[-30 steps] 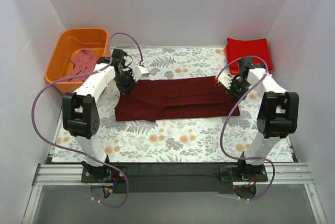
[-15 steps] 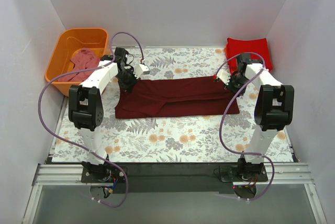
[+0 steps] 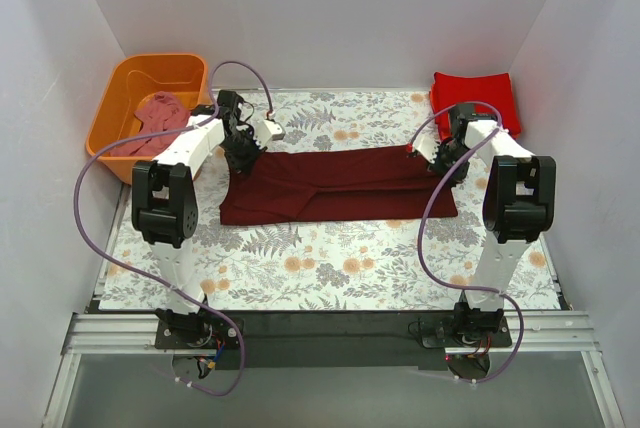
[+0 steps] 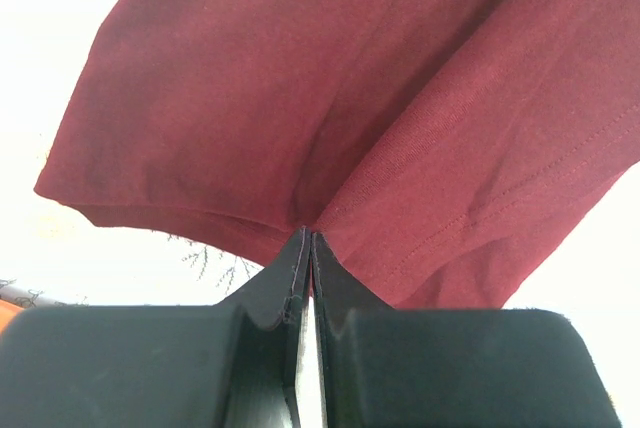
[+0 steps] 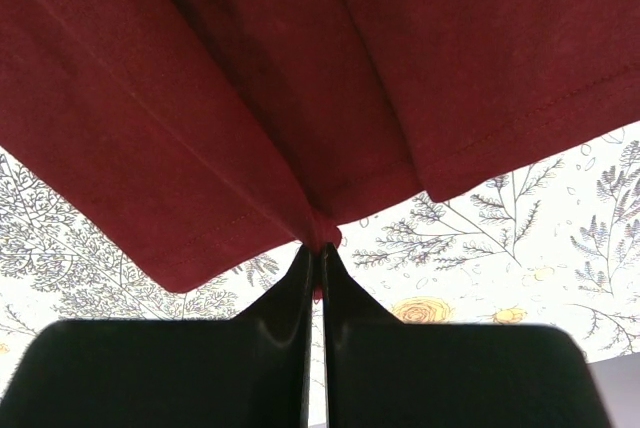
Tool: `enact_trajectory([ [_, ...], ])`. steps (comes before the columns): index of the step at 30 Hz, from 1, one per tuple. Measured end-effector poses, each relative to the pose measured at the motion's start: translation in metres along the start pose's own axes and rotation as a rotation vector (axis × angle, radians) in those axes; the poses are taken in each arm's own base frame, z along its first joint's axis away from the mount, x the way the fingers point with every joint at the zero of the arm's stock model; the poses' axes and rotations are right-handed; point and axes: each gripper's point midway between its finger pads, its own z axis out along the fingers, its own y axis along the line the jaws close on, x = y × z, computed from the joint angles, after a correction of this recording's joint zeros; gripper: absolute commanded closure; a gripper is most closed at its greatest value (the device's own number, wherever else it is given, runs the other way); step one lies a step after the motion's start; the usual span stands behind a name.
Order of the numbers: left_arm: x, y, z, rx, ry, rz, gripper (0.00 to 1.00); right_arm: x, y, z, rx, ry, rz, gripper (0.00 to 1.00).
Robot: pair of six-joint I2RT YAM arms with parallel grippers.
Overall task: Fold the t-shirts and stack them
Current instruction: Fold the tshirt
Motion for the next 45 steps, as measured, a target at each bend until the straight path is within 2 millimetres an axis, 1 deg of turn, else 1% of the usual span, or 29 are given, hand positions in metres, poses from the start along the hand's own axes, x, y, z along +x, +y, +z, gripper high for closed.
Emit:
enact_trajectory([
  [8, 0.002, 0.004, 0.014, 0.017, 0.016, -0.008, 1.0, 0.0, -0.002, 0.002, -0.002, 0.005, 0.003, 0.99],
  [12, 0.003, 0.005, 0.017, 0.02, 0.021, -0.013, 1.0, 0.001, -0.002, 0.004, -0.005, 0.007, 0.005, 0.99],
  [13, 0.003, 0.006, 0.017, 0.016, 0.021, -0.015, 1.0, 0.001, -0.001, 0.004, -0.007, 0.008, 0.006, 0.86],
  [14, 0.003, 0.006, 0.017, 0.012, 0.019, -0.018, 0.94, 0.001, -0.001, 0.005, -0.01, 0.01, 0.011, 0.76],
  [15, 0.002, 0.008, 0.017, 0.005, 0.018, -0.026, 0.9, 0.002, -0.001, 0.006, -0.011, 0.012, 0.014, 0.67],
  [16, 0.001, 0.009, 0.017, -0.002, 0.018, -0.038, 0.85, 0.002, 0.0, 0.006, -0.012, 0.014, 0.019, 0.56],
  [17, 0.0, 0.01, 0.016, -0.008, 0.017, -0.052, 0.77, 0.003, 0.0, 0.006, -0.01, 0.019, 0.029, 0.33],
  [18, -0.002, 0.013, 0.014, -0.012, 0.014, -0.069, 0.74, 0.003, 0.0, 0.006, -0.009, 0.02, 0.043, 0.29],
  [19, -0.005, 0.016, 0.01, -0.019, 0.003, -0.095, 0.71, 0.003, -0.001, 0.005, -0.007, 0.019, 0.05, 0.27],
  [22, -0.008, 0.026, -0.006, -0.026, -0.038, -0.188, 0.64, 0.005, 0.0, 0.001, -0.006, -0.002, 0.101, 0.27],
  [24, -0.002, 0.033, -0.02, -0.016, -0.073, -0.28, 0.61, 0.009, 0.002, -0.007, -0.011, -0.027, 0.161, 0.27],
  [26, 0.016, 0.034, -0.033, 0.002, -0.09, -0.389, 0.6, 0.014, 0.007, -0.018, -0.02, -0.05, 0.234, 0.3],
  [27, 0.026, 0.031, -0.038, 0.007, -0.099, -0.435, 0.59, 0.016, 0.009, -0.023, -0.022, -0.063, 0.274, 0.3],
  [28, 0.041, 0.027, -0.043, 0.01, -0.095, -0.486, 0.58, 0.018, 0.011, -0.028, -0.025, -0.075, 0.315, 0.31],
  [30, 0.066, 0.01, -0.049, 0.021, -0.075, -0.573, 0.56, 0.021, 0.015, -0.033, -0.036, -0.098, 0.394, 0.32],
  [32, 0.079, -0.012, -0.049, 0.041, -0.052, -0.62, 0.55, 0.022, 0.02, -0.033, -0.056, -0.114, 0.464, 0.34],
  [33, 0.082, -0.023, -0.048, 0.054, -0.042, -0.635, 0.55, 0.023, 0.024, -0.031, -0.072, -0.117, 0.496, 0.34],
  [35, 0.085, -0.037, -0.043, 0.073, -0.027, -0.648, 0.55, 0.023, 0.033, -0.026, -0.108, -0.118, 0.555, 0.36],
  [40, 0.094, -0.055, -0.023, 0.1, -0.002, -0.689, 0.55, 0.023, 0.041, -0.009, -0.164, -0.099, 0.652, 0.38],
  [42, 0.098, -0.059, -0.019, 0.103, 0.005, -0.705, 0.55, 0.025, 0.045, -0.001, -0.184, -0.084, 0.681, 0.38],
  [45, 0.101, -0.059, -0.014, 0.094, 0.006, -0.713, 0.55, 0.029, 0.051, 0.008, -0.201, -0.065, 0.702, 0.41],
])
